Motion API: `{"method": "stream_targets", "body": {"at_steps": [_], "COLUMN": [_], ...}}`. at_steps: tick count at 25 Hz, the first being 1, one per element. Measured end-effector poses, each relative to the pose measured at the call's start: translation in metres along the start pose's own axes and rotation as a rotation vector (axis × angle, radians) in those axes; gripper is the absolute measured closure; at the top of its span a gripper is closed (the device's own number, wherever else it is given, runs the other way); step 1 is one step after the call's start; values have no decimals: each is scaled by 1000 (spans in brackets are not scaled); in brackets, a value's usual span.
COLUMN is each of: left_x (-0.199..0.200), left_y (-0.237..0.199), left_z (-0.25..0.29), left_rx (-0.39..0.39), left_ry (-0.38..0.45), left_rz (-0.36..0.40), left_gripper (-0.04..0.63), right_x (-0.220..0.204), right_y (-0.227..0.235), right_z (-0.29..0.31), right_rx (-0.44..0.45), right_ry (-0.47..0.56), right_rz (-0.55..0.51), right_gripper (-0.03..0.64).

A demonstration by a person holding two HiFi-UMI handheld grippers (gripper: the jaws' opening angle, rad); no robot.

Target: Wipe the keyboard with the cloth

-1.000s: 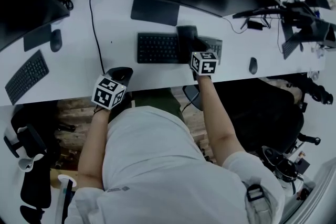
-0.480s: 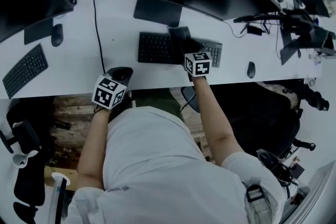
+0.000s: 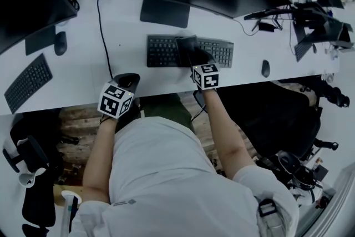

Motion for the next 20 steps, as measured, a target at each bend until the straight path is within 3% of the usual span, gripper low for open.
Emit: {"method": "stream_targets", "body": {"at_steps": [20], "left_x": [-2], "left_y": [-18], "left_z": [-5], "left_rx": [-32], "left_ry": [-120], "left_rz": [167], "left_gripper": [595], "right_x": [-47], "right_y": [-36], "right_z": [-31], "right_rx": [-103], "right_ry": [50], "right_rz": [141], "right_gripper": [497]}}
Point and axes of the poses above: the fingertips, and each gripper's own axes: z forward along the fingers, y to its right, x out of its top, the point moved 2 cm from there along -z, backward along the fingers, and after that the axes turned 1 degree about -x, right-handed, at the moved point
